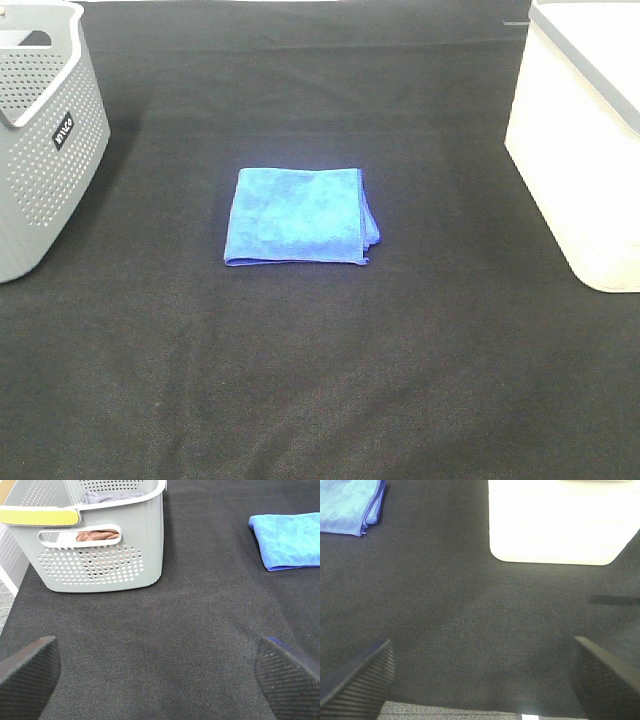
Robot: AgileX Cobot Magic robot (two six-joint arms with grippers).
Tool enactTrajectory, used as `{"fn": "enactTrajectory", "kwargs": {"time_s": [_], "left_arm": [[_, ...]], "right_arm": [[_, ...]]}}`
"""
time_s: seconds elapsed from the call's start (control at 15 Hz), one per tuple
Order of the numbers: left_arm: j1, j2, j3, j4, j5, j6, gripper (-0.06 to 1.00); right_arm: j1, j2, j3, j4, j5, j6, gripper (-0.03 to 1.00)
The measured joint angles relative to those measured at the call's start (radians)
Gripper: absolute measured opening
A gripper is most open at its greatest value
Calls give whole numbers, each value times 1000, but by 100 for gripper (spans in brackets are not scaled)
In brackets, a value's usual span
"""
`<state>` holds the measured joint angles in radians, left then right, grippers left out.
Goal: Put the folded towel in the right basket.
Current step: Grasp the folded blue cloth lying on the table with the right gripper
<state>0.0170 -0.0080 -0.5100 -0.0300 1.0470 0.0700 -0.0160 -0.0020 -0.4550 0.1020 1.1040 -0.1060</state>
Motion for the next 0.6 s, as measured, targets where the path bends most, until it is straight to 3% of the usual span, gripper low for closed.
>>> {"fn": "enactTrajectory", "kwargs": {"time_s": [0.6], "left_arm": [[0, 0, 0, 0, 0, 0, 99]], "right_arm": [[0, 0, 0, 0, 0, 0, 90]]}}
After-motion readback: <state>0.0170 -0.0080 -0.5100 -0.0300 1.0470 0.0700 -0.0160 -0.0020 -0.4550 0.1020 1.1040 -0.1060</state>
